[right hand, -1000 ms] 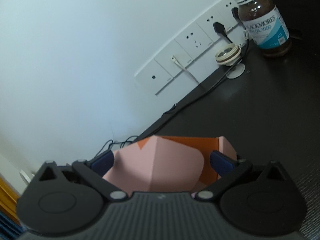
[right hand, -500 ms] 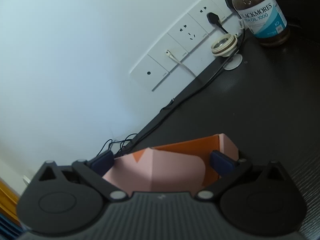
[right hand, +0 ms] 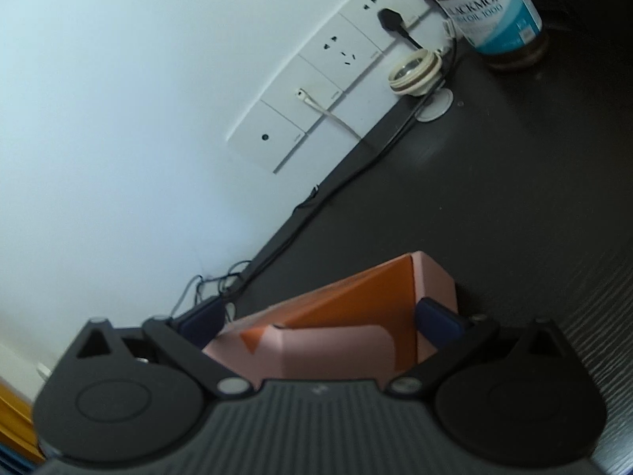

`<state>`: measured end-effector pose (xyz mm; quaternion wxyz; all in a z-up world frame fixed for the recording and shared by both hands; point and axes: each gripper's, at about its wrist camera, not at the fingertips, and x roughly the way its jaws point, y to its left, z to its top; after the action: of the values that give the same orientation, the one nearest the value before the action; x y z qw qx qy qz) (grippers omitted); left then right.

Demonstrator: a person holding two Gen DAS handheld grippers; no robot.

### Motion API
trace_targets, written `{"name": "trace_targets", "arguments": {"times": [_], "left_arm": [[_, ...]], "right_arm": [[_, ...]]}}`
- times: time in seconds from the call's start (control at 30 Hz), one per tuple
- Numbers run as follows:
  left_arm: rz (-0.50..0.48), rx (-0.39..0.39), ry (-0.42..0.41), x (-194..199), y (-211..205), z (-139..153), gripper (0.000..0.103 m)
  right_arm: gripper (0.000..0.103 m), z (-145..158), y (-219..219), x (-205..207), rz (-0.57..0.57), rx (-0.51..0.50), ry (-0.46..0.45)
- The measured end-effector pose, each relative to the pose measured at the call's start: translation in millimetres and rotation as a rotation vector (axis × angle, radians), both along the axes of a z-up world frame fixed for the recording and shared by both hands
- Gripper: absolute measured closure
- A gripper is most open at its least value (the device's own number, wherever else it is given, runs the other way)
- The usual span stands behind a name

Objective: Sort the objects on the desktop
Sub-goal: 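Press the lid flat onto the box rim with the right gripper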

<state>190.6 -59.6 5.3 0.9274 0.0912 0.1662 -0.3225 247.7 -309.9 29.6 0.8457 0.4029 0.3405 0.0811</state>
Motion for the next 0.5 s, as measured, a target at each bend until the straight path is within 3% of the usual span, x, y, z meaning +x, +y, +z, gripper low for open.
{"name": "trace_targets", "arguments": {"times": [0.3,0.5], "left_arm": [[-0.095,0.04,0.047,-6,14,10,0.0],[-0.158,-0.052,0.15,5,37,25,0.0]], "right_arm": [[0.001,-7,-1,-2,0.016,-0.008,0.034],[0.001,-9,2,-4,0.025,-0.027,0.029]]}}
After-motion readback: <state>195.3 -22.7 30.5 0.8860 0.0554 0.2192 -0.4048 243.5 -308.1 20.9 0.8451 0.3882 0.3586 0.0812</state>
